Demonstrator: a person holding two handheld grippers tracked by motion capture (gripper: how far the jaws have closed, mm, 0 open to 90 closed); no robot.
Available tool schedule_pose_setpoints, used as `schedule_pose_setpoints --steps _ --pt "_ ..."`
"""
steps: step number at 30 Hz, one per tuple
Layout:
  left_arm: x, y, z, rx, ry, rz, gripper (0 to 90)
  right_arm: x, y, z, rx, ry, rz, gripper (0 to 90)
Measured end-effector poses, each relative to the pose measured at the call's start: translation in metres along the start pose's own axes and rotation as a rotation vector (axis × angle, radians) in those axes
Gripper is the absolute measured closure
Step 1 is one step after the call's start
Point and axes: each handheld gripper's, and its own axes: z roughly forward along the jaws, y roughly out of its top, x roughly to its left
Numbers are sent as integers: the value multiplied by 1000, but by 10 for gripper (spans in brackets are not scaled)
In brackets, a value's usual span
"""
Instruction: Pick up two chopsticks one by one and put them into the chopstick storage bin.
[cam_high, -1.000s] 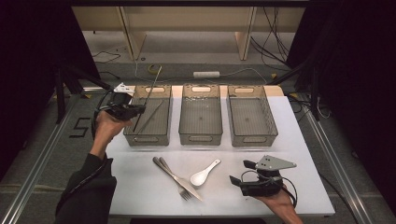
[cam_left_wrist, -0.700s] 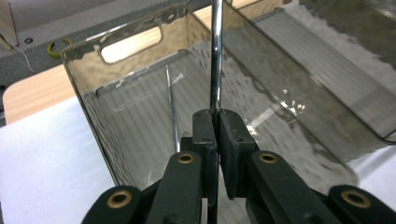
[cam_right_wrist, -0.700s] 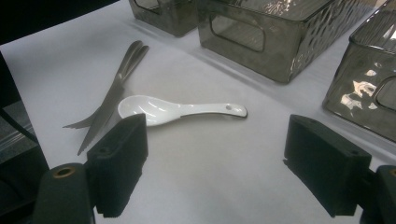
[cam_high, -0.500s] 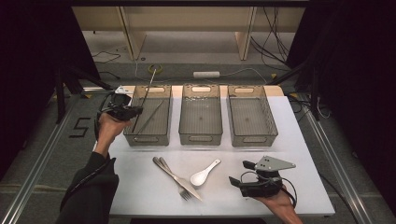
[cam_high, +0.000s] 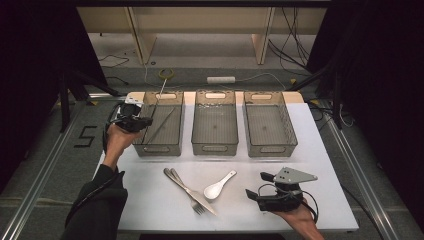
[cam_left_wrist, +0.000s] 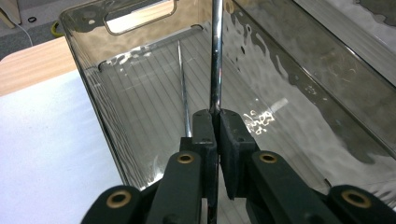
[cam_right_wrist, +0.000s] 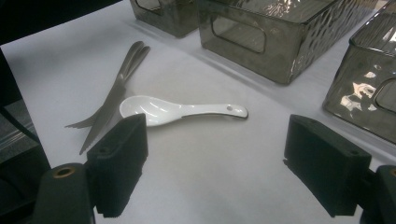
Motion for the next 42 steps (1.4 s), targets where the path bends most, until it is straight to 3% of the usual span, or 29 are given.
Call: schedule_pose_setpoints --steps 10,24,29,36,42 --pt "1 -5 6 29 4 -6 844 0 0 0 -1 1 -4 225" --pt "7 -12 13 62 21 -53 822 1 0 0 0 3 -3 225" --pt "6 -11 9 53 28 -59 707 1 0 0 1 3 -5 225" --pt "-6 -6 -2 43 37 -67 454 0 1 -1 -2 0 -4 225" --pt "-17 -9 -21 -18 22 -53 367 0 1 0 -3 0 3 226"
